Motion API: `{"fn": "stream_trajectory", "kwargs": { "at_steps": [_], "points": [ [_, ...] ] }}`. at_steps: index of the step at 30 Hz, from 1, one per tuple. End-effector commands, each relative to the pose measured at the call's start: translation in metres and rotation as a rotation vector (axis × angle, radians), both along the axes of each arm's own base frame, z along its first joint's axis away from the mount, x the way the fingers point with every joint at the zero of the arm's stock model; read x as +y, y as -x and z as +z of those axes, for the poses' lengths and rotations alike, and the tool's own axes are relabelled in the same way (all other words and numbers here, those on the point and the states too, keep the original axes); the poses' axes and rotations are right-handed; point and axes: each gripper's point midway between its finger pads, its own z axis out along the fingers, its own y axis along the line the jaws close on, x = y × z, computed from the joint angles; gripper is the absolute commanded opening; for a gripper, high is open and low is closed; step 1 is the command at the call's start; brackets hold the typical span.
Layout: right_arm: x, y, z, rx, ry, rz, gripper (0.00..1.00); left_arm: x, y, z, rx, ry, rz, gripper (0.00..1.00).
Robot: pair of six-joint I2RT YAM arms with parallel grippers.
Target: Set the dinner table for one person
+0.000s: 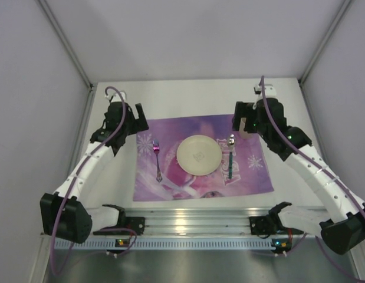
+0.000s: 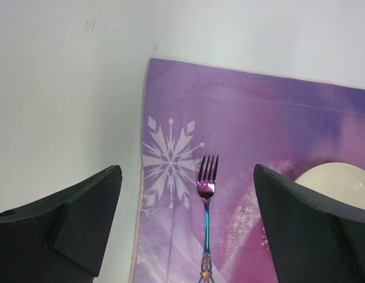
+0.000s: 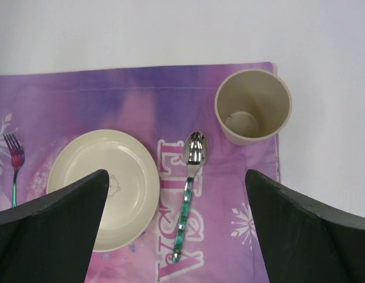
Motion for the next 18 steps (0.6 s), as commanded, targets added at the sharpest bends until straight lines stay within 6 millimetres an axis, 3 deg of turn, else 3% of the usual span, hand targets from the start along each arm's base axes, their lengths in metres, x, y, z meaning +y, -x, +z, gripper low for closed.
{"fn": "stream_trajectory", "kwargs": {
  "at_steps": [1,18],
  "points": [
    [0.003,-0.008,0.023,-0.066,-0.012,0.001,1.0,0.003,-0.014,0.012,-0.074,-0.017,0.018,0.99],
    [0.01,-0.022,0.034,-0.081,-0.034,-0.012,1.0,0.026,-0.019,0.008,-0.049,-0.138,0.081,0.99]
  ]
}}
